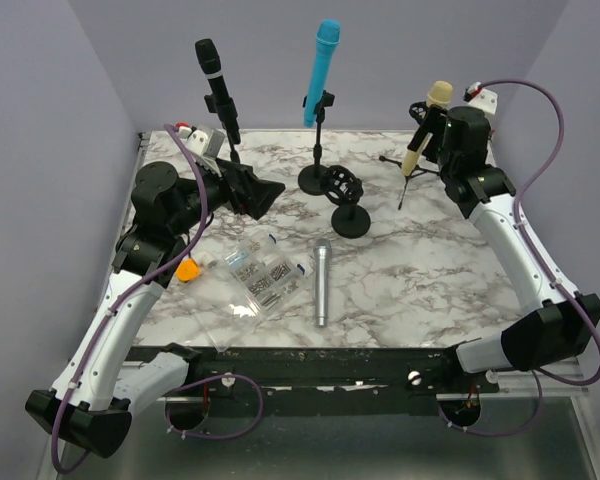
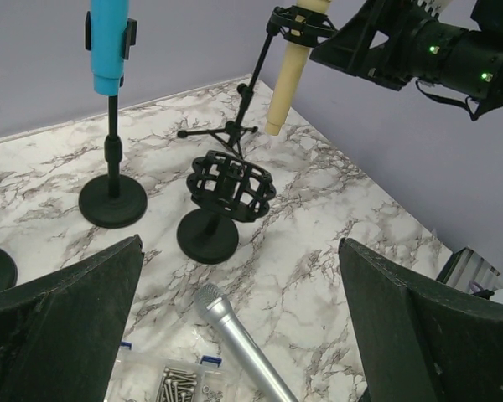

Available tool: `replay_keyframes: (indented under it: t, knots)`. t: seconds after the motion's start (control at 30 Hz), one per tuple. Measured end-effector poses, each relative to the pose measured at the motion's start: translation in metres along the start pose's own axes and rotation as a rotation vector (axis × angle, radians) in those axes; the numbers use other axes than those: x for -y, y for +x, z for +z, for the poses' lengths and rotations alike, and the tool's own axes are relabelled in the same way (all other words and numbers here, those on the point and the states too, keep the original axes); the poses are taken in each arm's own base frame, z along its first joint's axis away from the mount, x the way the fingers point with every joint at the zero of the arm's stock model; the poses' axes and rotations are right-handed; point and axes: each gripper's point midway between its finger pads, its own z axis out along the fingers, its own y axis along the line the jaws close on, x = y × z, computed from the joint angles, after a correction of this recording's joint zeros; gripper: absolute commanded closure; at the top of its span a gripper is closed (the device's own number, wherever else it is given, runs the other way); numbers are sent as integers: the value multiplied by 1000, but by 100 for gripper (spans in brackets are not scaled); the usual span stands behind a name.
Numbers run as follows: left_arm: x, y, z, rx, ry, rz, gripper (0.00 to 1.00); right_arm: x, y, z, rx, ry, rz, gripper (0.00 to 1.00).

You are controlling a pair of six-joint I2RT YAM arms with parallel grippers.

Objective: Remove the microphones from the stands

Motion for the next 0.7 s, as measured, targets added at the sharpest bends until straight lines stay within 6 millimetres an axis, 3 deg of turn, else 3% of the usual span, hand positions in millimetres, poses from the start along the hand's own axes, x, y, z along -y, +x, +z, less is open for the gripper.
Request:
replay_keyframes:
  t: [0.07,0.3,0.43,0.53,0.7]
  knots:
    - [0,0,0,0,0,0,1,-1,-7,-3,3,2,0,16]
    - [0,0,0,0,0,-1,1,-11,-99,-28,194,-5,41,11]
    - [-1,-1,-1,1,-2,-5,1,-21,-132,-25,262,-10,43,10]
    - [-3,-1,-1,2,-6,-7,1,-27,-135,-8,262,6,22,10]
    - [-3,-1,-1,3,-7,-7,1,-31,-106,29,194,41,-36,13]
